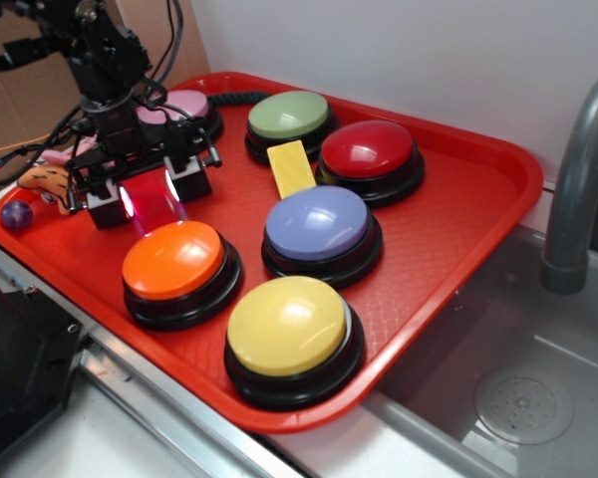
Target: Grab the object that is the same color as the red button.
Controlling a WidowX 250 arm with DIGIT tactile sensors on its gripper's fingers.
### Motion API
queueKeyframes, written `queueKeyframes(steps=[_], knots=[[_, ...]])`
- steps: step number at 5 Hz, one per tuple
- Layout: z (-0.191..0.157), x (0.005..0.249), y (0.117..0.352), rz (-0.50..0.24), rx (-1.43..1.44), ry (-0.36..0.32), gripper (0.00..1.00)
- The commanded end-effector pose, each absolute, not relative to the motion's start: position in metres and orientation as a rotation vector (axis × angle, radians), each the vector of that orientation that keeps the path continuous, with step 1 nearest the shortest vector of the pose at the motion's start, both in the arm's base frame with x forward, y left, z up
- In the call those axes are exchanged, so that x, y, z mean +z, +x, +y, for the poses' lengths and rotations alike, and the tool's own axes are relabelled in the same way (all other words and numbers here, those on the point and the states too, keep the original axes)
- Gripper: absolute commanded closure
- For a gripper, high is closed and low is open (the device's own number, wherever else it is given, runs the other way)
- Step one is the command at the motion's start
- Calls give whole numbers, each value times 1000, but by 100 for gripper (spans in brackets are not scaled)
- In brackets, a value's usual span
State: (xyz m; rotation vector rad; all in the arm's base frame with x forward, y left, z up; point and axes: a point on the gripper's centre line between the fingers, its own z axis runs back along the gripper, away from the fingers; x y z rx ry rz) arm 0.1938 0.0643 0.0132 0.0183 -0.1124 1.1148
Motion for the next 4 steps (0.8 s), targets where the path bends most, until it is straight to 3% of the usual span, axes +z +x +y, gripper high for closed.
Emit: queueKeyframes(steps=[1,2,3,4], knots=[[72,30,189,-181,1009,-37,100],[58,76,216,-174,758,-40,100],[15,121,245,-177,503,2,100],[-27,146,253,-197,256,-54,100]])
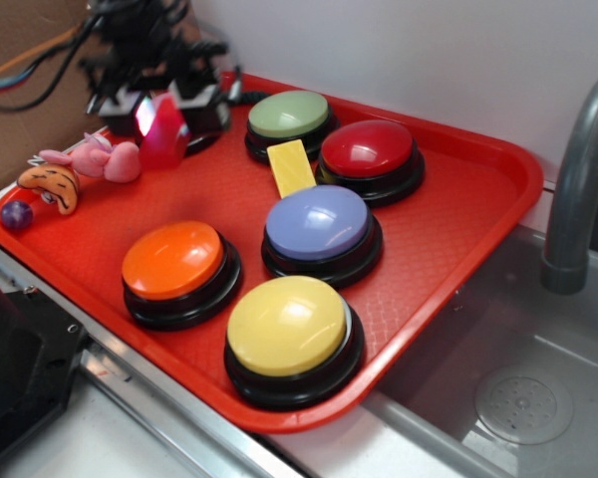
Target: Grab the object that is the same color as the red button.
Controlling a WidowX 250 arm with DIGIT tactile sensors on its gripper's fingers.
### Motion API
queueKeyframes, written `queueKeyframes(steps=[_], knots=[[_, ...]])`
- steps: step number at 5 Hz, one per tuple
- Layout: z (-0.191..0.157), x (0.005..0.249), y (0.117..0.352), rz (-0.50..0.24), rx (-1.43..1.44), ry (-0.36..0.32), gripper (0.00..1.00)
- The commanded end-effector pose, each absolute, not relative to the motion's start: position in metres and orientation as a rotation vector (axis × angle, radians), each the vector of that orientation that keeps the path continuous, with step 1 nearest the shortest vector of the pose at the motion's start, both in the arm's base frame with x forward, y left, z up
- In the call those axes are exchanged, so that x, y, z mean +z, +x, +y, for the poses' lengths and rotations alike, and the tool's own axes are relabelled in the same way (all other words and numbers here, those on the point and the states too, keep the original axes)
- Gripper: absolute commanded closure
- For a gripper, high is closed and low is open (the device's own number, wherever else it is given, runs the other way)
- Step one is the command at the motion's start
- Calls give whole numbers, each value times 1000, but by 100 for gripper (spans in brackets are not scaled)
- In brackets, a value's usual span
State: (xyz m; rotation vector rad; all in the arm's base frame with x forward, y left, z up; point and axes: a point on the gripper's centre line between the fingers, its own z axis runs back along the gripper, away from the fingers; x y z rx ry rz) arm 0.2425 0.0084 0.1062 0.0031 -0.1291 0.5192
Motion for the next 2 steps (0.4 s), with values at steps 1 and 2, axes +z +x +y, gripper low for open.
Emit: queueKeyframes(steps=[1,2], knots=[[-57,159,242,-235,4,-70,100],[-51,156,237,-207,-23,-79,100]])
